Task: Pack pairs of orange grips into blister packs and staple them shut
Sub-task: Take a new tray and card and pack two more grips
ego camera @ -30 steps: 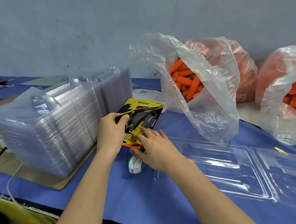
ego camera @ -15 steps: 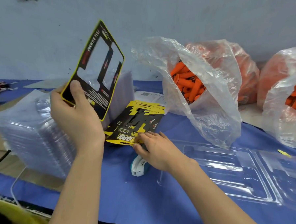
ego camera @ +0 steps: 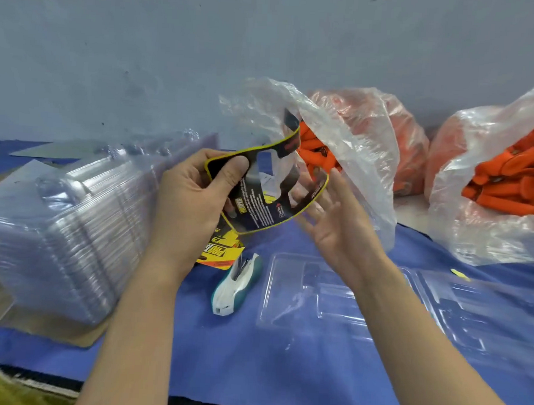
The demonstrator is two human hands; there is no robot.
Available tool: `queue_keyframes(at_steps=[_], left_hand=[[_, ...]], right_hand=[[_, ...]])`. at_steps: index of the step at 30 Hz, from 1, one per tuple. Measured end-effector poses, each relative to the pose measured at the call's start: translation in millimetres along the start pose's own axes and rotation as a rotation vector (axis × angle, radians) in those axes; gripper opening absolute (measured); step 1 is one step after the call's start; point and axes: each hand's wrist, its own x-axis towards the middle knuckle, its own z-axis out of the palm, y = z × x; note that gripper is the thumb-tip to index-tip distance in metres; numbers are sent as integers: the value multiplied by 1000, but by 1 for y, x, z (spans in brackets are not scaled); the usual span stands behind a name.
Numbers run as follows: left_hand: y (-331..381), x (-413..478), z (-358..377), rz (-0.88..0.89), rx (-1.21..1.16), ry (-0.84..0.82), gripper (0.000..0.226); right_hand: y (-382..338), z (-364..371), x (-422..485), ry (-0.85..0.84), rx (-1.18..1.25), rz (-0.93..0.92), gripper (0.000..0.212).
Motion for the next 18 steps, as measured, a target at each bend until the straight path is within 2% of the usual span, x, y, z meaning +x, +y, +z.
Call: queue_keyframes(at_steps=[2, 6, 9, 14, 16, 18], left_hand=[[-6, -3, 6, -27, 28, 32, 12], [-18, -11, 24, -114, 36, 12, 10], [-26, -19, 40, -184, 85, -39, 17], [-32, -34, 61, -246, 229, -133, 34], [-32, -37, 68, -267, 202, -167, 33], [-30, -38, 74, -256, 158, -202, 20]], right_hand=[[-16, -20, -11, 98, 66, -83, 14], [-41, -62, -43, 269, -1, -144, 15], [-52, -82, -71, 362, -220, -128, 24], [-67, -102, -109, 391, -565, -97, 22], [-76, -109, -120, 378, -650, -129, 24], [-83, -116, -128, 384, -763, -189, 10]])
